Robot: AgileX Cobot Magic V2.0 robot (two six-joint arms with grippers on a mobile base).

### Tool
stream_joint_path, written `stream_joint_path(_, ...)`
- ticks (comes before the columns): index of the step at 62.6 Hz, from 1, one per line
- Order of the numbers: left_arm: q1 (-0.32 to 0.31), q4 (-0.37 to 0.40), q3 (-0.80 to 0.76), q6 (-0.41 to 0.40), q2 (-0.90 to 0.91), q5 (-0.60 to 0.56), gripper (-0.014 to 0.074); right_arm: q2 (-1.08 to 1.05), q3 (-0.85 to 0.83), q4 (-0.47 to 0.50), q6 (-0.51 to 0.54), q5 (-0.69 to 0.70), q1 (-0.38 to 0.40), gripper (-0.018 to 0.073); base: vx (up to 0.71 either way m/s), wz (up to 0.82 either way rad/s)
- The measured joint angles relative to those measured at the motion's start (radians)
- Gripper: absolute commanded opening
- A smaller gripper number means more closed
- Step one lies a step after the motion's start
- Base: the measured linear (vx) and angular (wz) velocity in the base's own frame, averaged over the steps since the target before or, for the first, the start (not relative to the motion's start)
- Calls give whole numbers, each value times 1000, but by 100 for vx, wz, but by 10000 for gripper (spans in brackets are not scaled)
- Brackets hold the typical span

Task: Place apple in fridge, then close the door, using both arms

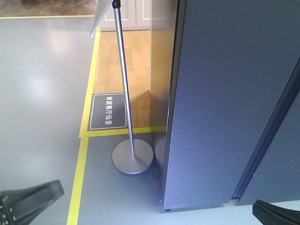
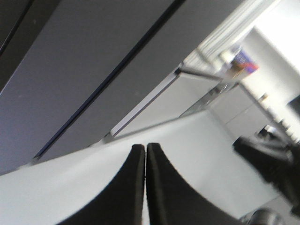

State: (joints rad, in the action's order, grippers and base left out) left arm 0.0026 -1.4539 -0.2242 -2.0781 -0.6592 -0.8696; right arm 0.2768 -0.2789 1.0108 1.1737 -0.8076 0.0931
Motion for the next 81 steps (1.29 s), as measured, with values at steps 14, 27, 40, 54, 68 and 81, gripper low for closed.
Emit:
stream_joint_path(14,0,98,0,0,0,-83,-8,0,0,0,0,0,0,-6,0,0)
stream_joint_path(27,0,120,0,1,0,-120,-8,0,0,0,0,0,0,-6,0,0)
stream_joint_path(40,0,364,0,-1,0,-107,-8,0,0,0,0,0,0,-6,0,0)
stream_joint_path(54,0,534,1,23,0,-87,-8,0,0,0,0,1,0,-6,0,0)
stream_joint_path(68,0,574,68,601,0,-28,-8,0,0,1,0,1,0,-6,0,0)
stream_joint_path(81,0,920,197,1180,7,62,-8,0,0,1,0,1,0,-6,0,0)
